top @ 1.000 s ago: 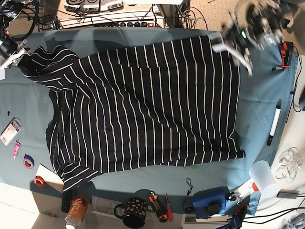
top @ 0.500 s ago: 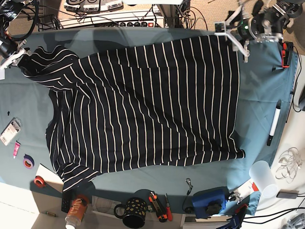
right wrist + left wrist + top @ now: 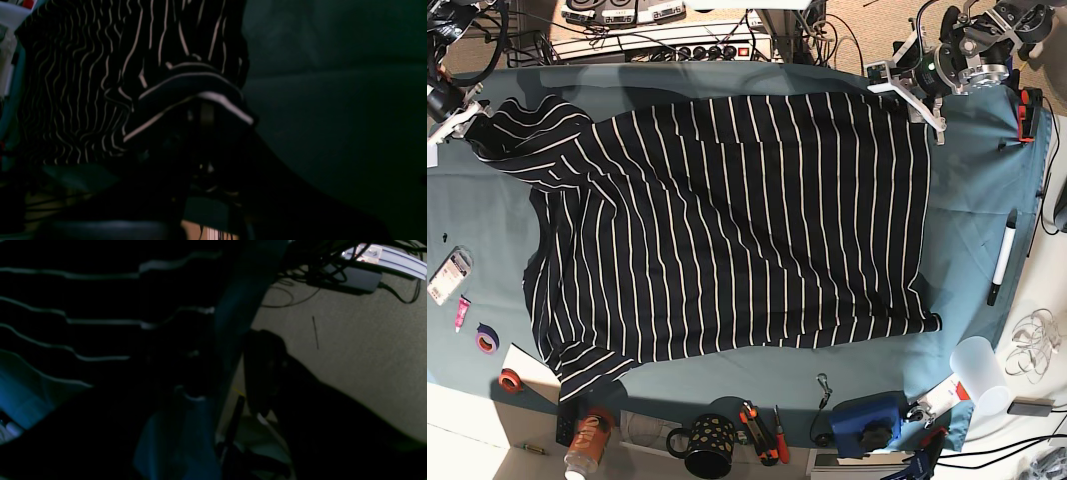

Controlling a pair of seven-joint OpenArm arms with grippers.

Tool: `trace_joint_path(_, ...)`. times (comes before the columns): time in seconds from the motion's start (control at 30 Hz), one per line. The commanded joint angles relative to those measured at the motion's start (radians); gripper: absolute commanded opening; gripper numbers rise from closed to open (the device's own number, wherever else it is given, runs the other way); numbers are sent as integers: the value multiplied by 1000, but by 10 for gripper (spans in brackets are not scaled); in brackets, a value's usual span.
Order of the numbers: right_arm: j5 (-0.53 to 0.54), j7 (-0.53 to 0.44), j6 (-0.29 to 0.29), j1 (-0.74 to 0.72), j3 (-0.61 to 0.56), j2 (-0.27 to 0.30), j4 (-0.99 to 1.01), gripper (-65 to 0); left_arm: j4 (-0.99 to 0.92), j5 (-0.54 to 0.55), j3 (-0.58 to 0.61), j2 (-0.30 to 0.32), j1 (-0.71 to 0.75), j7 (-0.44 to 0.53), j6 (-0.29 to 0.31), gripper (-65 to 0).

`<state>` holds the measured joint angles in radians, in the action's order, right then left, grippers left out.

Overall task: Layout the t-shirt on the table in an organized manner, then fold the t-shirt properly
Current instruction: 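Regrasp the shirt shoulder corner with the left gripper and tug it outward, then drag the shoulder corner with the left gripper to square the shirt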

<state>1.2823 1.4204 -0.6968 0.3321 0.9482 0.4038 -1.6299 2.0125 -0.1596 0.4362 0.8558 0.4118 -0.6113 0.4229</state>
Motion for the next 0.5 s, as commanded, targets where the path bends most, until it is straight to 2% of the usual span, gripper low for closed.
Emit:
trace_joint_path(0.0, 26, -24, -1, -3, 8, 26, -14, -650, -33, -46, -7, 20, 4, -182, -4, -403)
trace_joint_path(0.07, 26, -24, -1, -3, 8, 26, -14, -650, -31, -29, -7, 22, 4, -252, 31, -403)
trace_joint_path(0.13, 26, -24, -1, -3, 8, 26, -14, -650, -19, 45, -7, 26, 4, -292, 72, -403)
trace_joint_path(0.23, 26, -24, -1, -3, 8, 26, -14, -650, 10, 163, -7, 26, 4, -307, 124, -403)
trace_joint_path(0.33, 26, -24, -1, -2, 8, 26, -14, -650, 37, 212, -7, 25, 3, -305, 155, -404)
trace_joint_path(0.4, 26, -24, -1, -2, 8, 26, -14, -650, 48, 216, -7, 25, 3, -306, 132, -451)
trace_joint_path(0.47, 26, -24, -1, -2, 8, 26, -14, -650, 48, 214, -8, 25, 3, -310, 113, -557)
